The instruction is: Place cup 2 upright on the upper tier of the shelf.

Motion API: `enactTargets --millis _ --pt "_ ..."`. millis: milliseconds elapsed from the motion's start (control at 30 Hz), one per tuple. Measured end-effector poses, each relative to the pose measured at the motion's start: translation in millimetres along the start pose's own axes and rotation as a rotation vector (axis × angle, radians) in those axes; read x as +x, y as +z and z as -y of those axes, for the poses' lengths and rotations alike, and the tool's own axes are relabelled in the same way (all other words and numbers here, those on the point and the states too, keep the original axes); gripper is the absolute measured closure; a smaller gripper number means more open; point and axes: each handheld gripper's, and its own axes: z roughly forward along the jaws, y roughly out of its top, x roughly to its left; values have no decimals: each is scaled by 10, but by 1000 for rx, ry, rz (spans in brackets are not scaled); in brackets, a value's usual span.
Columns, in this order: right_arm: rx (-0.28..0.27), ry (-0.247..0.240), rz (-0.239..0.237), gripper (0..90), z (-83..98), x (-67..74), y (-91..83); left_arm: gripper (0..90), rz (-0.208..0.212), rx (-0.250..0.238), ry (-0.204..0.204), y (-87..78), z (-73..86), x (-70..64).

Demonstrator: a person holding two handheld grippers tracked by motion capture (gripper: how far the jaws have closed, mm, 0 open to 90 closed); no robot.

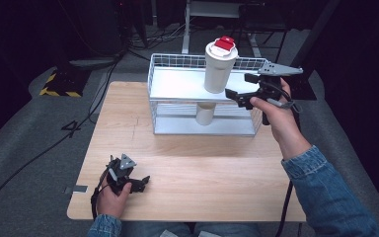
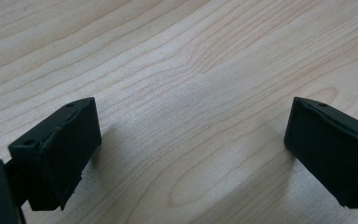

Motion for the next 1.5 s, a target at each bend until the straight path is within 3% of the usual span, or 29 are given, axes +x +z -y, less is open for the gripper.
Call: enactTargets --millis 233,700,1000,1200,1367,1500 --pt "16 -16 -31 66 109 84 -291 43 1 -3 0 2 0 1" --pt "33 -14 -15 63 485 62 -756 27 0 2 2 9 -5 -2" --pt "69 -5 0 43 769 61 -880 26 -3 1 -1 10 -6 -4" --pt "98 -2 33 46 1071 30 -960 25 -5 3 -1 10 -8 -1" --pt "118 -2 48 45 1282 29 -1016 4 -36 6 -36 23 -19 15" --pt "142 4 42 45 1445 34 -1031 4 -37 6 -37 26 -22 26"
